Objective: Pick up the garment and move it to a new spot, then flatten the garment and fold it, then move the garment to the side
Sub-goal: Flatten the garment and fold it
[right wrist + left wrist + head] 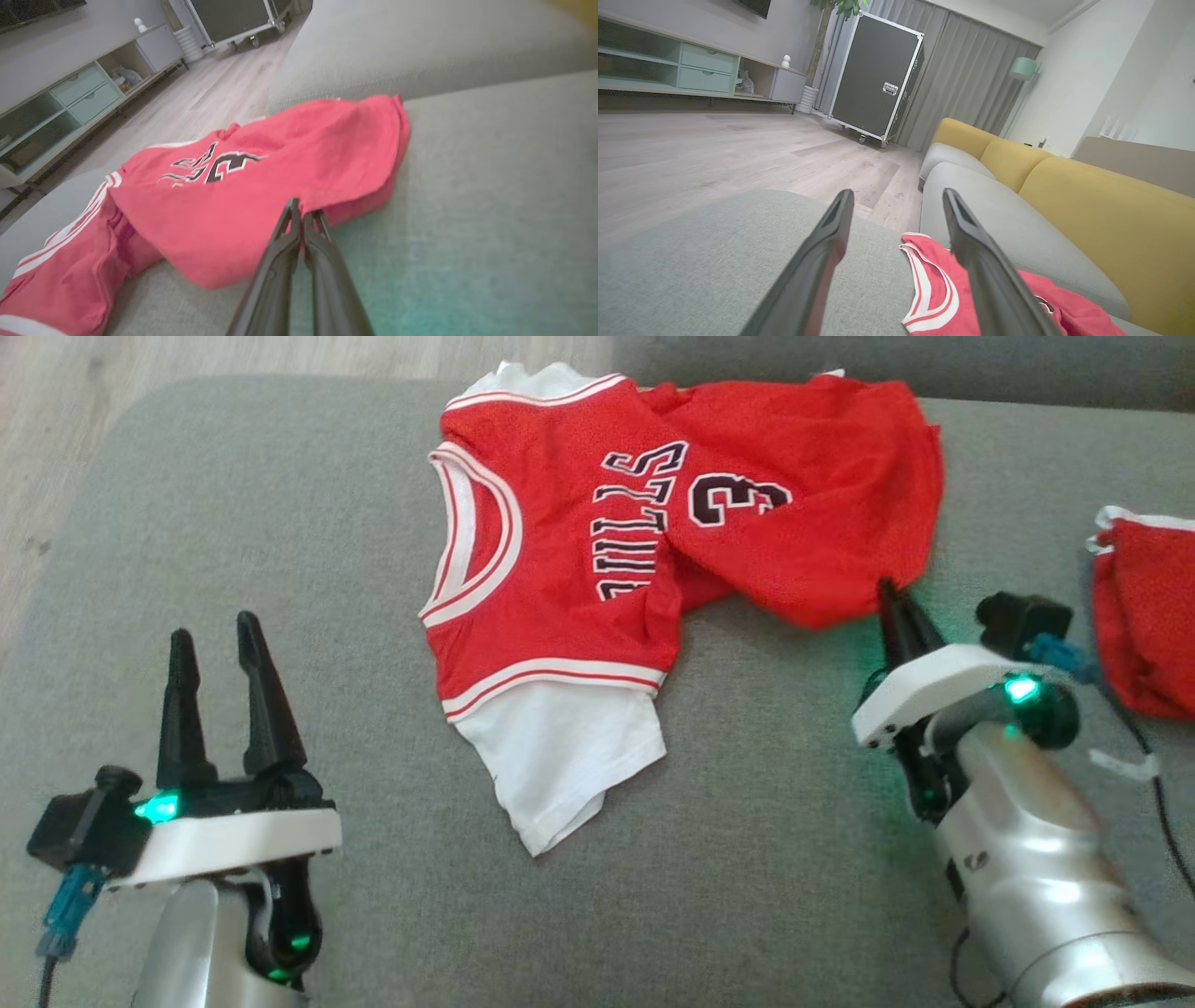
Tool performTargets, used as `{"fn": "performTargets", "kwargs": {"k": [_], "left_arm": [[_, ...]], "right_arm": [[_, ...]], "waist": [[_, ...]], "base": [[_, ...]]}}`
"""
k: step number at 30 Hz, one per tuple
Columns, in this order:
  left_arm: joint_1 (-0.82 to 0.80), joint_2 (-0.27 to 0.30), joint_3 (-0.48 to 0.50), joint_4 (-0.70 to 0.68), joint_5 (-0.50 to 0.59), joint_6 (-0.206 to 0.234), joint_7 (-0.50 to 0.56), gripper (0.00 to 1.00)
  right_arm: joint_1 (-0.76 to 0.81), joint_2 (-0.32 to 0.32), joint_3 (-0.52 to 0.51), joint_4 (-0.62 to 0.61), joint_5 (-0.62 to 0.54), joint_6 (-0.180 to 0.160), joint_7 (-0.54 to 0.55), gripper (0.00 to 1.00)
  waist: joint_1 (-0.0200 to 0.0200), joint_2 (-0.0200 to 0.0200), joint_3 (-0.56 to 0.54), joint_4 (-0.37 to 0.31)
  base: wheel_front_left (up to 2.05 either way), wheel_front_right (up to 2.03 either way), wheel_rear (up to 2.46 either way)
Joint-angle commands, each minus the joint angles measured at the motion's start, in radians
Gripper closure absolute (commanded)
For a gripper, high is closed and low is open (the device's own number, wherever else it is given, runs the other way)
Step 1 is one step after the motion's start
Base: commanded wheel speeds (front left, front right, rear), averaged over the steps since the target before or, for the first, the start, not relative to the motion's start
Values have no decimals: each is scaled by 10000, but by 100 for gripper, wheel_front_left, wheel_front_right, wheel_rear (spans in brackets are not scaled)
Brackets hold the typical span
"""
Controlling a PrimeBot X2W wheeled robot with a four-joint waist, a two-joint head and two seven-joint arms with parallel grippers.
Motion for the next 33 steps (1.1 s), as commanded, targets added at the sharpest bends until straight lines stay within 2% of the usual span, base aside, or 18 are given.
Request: {"fn": "performTargets", "kwargs": {"k": [1, 11, 13, 14, 15, 20, 24, 27, 29, 33], "left_arm": [[-202, 45, 380, -316, 101, -61, -51, 0], [341, -147, 453, -360, 414, -186, -51, 0], [434, -165, 365, -363, 492, -202, -51, 0], [478, -172, 294, -367, 498, -212, -51, 0], [521, -177, 227, -377, 511, -222, -51, 0], [671, -190, 222, -475, 549, -237, -51, 0], [679, -195, 267, -567, 550, -243, -51, 0], [663, -197, 357, -608, 517, -240, -51, 0], [658, -198, 396, -624, 501, -240, -51, 0], [679, -201, 415, -603, 477, -243, -51, 0]], "right_arm": [[-168, 48, -116, -480, -445, -9, -136, 100], [504, -610, -2670, -1266, -3855, -9, 65, 100], [561, -517, -3189, -1434, -4462, -9, 294, 100], [594, -469, -3444, -1571, -4790, -9, 350, 55], [630, -400, -3688, -1720, -5110, -9, 390, 0], [854, 2, -4352, -2737, -6489, -9, 224, 0], [1214, 89, -3989, -3836, -7185, -9, -54, 0], [1694, 94, -3161, -4650, -6779, -9, -126, 0], [2074, 95, -2539, -5343, -6084, -9, -134, 0], [2788, 96, -1975, -6329, -4965, -9, -137, 0]], "waist": [[0, 0, -166, -121], [0, 0, -927, -528], [0, 0, -1020, -585], [0, 0, -1062, -604], [0, 0, -1097, -625], [0, 0, -1170, -788], [0, 0, -1189, -998], [0, 0, -1229, -1183], [0, 0, -1234, -1295], [0, 0, -1261, -1487]], "base": [[0, 0, 0], [0, 0, 0], [0, 0, 0], [0, 0, 0], [0, 0, 0], [0, 0, 0], [0, 0, 0], [0, 0, 0], [0, 0, 0], [0, 0, 0]]}}
